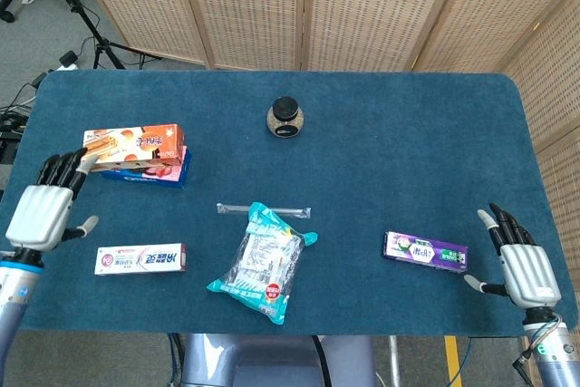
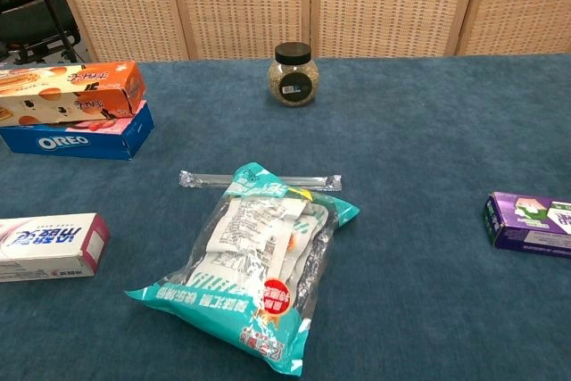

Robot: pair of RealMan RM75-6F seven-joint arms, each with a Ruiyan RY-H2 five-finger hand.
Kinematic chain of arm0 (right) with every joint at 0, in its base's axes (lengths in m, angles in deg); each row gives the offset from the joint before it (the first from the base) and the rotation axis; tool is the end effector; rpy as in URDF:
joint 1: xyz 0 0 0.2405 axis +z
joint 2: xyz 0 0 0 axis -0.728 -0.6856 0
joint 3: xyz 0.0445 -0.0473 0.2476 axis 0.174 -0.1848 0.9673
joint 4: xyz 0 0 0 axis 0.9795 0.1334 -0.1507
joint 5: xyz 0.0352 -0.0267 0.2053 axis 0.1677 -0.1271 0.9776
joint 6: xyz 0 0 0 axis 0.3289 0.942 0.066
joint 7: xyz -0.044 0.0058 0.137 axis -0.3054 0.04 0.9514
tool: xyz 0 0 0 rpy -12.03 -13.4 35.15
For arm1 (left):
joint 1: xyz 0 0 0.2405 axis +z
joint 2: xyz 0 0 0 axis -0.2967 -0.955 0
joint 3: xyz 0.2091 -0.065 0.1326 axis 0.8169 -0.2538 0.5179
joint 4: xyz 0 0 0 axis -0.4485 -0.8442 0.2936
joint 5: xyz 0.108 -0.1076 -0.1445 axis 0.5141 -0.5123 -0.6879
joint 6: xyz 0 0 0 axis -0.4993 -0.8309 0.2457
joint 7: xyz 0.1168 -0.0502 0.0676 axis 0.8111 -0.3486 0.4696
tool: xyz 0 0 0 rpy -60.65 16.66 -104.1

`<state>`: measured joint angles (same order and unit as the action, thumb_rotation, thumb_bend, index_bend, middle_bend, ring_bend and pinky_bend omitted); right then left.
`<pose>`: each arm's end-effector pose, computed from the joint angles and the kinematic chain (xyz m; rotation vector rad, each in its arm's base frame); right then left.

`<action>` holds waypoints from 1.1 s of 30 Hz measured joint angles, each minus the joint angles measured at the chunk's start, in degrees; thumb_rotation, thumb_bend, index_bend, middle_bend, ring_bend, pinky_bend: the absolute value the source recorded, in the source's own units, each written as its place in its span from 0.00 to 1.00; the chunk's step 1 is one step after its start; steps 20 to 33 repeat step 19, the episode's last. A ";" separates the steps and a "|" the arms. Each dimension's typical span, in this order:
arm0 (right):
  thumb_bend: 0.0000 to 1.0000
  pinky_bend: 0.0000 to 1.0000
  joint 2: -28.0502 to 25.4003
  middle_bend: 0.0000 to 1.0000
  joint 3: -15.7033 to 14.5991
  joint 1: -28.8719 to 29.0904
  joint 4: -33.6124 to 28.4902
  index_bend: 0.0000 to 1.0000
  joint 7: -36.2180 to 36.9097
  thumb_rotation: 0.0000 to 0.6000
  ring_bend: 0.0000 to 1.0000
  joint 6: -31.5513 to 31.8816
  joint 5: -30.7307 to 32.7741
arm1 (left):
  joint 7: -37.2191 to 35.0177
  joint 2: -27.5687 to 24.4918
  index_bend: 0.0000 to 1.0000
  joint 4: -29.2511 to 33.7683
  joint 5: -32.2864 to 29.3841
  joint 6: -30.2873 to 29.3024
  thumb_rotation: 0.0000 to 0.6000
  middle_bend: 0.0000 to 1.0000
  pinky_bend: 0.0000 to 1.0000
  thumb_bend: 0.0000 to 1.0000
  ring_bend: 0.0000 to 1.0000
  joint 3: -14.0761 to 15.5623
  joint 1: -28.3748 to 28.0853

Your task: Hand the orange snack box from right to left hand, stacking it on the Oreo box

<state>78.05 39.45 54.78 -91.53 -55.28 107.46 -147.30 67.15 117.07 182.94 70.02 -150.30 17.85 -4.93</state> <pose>-0.3046 -0.1972 0.1463 1.4464 -0.9755 0.8585 -0.2470 0.2562 0.1583 -1.5482 -0.8415 -0.8465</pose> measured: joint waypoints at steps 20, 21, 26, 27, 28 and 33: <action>0.00 0.17 -0.81 0.00 -0.56 -0.67 -2.04 0.00 -4.45 1.00 0.00 1.63 -1.39 | 2.48 8.56 0.02 -4.71 8.87 -9.79 1.00 0.00 0.00 0.22 0.00 6.01 11.62; 0.00 0.17 -0.81 0.00 -0.56 -0.67 -2.04 0.00 -4.45 1.00 0.00 1.63 -1.39 | 2.48 8.56 0.02 -4.71 8.87 -9.79 1.00 0.00 0.00 0.22 0.00 6.01 11.62; 0.00 0.17 -0.81 0.00 -0.56 -0.67 -2.04 0.00 -4.45 1.00 0.00 1.63 -1.39 | 2.48 8.56 0.02 -4.71 8.87 -9.79 1.00 0.00 0.00 0.22 0.00 6.01 11.62; 0.00 0.17 -0.81 0.00 -0.56 -0.67 -2.04 0.00 -4.45 1.00 0.00 1.63 -1.39 | 2.48 8.56 0.02 -4.71 8.87 -9.79 1.00 0.00 0.00 0.22 0.00 6.01 11.62; 0.00 0.17 -0.81 0.00 -0.56 -0.67 -2.04 0.00 -4.45 1.00 0.00 1.63 -1.39 | 2.48 8.56 0.02 -4.71 8.87 -9.79 1.00 0.00 0.00 0.22 0.00 6.01 11.62; 0.00 0.17 -0.81 0.00 -0.56 -0.67 -2.04 0.00 -4.45 1.00 0.00 1.63 -1.39 | 2.48 8.56 0.02 -4.71 8.87 -9.79 1.00 0.00 0.00 0.22 0.00 6.01 11.62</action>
